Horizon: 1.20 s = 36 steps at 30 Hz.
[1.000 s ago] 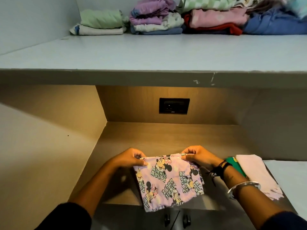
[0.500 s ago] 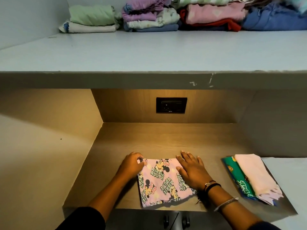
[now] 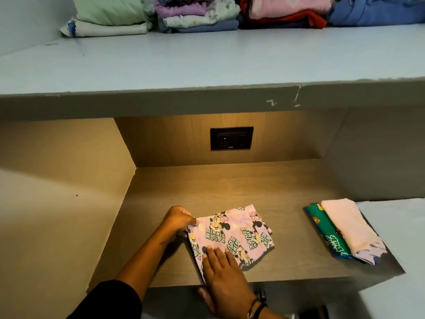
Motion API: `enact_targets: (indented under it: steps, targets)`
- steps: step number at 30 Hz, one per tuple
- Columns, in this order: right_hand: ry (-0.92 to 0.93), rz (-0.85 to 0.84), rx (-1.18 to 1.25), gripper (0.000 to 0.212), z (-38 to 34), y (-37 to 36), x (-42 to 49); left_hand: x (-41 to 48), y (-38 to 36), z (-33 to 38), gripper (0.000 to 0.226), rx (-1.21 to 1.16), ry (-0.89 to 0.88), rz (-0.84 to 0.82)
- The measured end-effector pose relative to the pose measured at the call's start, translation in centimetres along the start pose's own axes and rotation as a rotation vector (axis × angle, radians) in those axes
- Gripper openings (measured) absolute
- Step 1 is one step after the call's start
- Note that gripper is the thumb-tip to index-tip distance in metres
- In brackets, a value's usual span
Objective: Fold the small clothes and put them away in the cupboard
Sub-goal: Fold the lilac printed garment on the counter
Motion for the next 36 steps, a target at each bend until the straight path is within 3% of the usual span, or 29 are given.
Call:
enact_targets:
  steps: [3, 7, 10, 14, 16, 19, 24, 29, 31, 36]
  targets:
    - [-0.001, 0.015, -0.043, 0.073, -0.8, -0.1, -0.3, -0.3, 0.2, 0.1, 0.022, -0.019, 0.004, 0.022]
    - [0.032, 0.209, 0.115, 0.051, -0.7, -0.5, -1.2, -0.5, -0.1, 1.3, 0.020, -0.028, 0.016, -0.023]
    - [-0.123, 0.309, 0.532, 0.028, 0.7, 0.4, -1.3, -0.4, -0.7, 2.8, 0.018, 0.016, 0.048, -0.031]
    - [-0.451, 0.564, 1.118, 0.014, 3.2, 1.8, -1.5, -0.2, -1.7, 5.6, 0.004, 0.000, 0.081, -0.005]
    - [-0.606, 0.638, 1.378, 0.012, 4.9, 1.5, -1.9, -0.1, -2.9, 7.5, 0.009, -0.038, 0.072, 0.013]
    - [-0.778, 0.755, 1.635, 0.010, 7.0, 0.3, -2.8, -0.6, -5.7, 10.1, 0.012, -0.131, -0.015, -0.042]
    - [-0.973, 0.986, 2.017, 0.021, 9.2, -1.4, -4.1, -2.1, -10.4, 11.9, 0.009, -0.254, -0.320, -0.094]
    - [-0.946, 0.956, 2.161, 0.029, 10.6, -1.0, -5.5, -3.7, -13.1, 9.3, 0.036, 0.029, -0.567, -0.143]
    - [-0.889, 0.899, 2.201, 0.029, 10.8, -1.0, -5.9, -4.0, -13.6, 8.2, 0.050, 0.081, -0.533, -0.213]
    - [-0.689, 0.692, 2.261, 0.026, 11.5, -1.3, -6.7, -4.0, -12.7, 8.2, 0.068, -0.113, -0.340, -0.404]
Point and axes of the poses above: each hand's wrist, its own x-axis towards the middle knuckle, its own y-axis out of the back of the hand, z = x × y, the point moved 2 cm from there along x, towards the middle knuckle, and after that the axes turned 4 degrees about -z, right-handed, at the moved point
